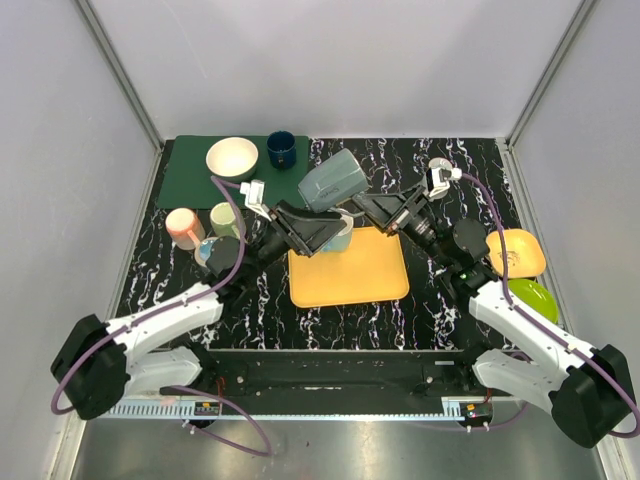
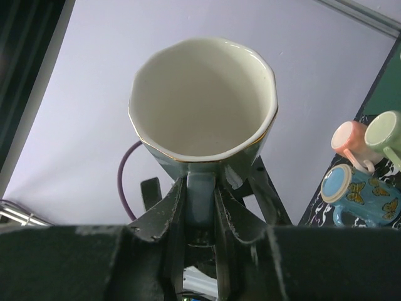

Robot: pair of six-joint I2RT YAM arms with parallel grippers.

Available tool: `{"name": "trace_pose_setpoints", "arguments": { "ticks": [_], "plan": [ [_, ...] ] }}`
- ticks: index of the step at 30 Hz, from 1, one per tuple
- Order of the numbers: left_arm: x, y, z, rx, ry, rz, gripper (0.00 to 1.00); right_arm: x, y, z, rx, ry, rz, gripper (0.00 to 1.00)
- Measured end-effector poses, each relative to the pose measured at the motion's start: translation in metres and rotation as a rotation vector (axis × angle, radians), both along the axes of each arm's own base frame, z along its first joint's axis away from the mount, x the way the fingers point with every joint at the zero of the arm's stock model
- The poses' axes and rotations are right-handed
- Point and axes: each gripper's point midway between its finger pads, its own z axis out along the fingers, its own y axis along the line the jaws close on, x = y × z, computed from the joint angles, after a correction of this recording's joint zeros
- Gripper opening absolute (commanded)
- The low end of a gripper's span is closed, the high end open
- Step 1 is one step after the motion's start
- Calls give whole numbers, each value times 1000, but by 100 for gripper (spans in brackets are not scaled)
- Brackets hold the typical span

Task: Turn the mug right side up

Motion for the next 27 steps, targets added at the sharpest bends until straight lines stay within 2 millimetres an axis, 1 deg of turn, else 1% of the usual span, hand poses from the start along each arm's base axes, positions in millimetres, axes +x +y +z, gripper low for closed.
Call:
{"name": "trace_pose_setpoints", "arguments": {
  "ticks": [2, 3, 6, 7, 9, 10, 13, 17, 19, 21, 23, 24, 26, 27],
  "plan": [
    [3, -4, 10, -18, -24, -7, 93, -2, 1, -2, -5, 1, 13, 0],
    [4, -7, 15, -27, -36, -12, 90, -3, 2, -3, -8, 1, 20, 0],
    [11, -16, 20, -42, -40, -26, 83, -5, 2, -1, -1, -4, 32, 0],
    [14, -19, 20, -48, -37, -29, 76, -6, 2, -1, 0, -7, 36, 0],
    [18, -24, 17, -56, -28, -36, 70, -8, 3, -3, -4, -4, 44, 0],
    [20, -27, 14, -59, -22, -42, 65, -9, 3, -5, -7, -2, 49, 0],
    [23, -32, 9, -58, -5, -55, 55, -7, 1, -8, -21, 5, 37, 0],
    [21, -33, 10, -57, -9, -68, 49, -10, -2, -10, -46, -1, 27, 0],
    [20, -33, 10, -53, -16, -71, 41, -11, -3, -9, -67, -8, 22, 0],
    [19, -33, 11, -43, -21, -73, 28, -13, -3, -8, -91, -15, 20, 0],
    [18, -33, 14, -38, -27, -71, 20, -15, -2, -8, -121, -27, 21, 0],
    [17, -32, 15, -37, -29, -72, 12, -16, -2, -8, -135, -36, 22, 0],
    [16, -32, 17, -34, -35, -75, 0, -18, -3, -8, -153, -49, 22, 0],
    [15, -33, 17, -32, -36, -78, 0, -19, -3, -8, -159, -53, 22, 0]
  ]
}}
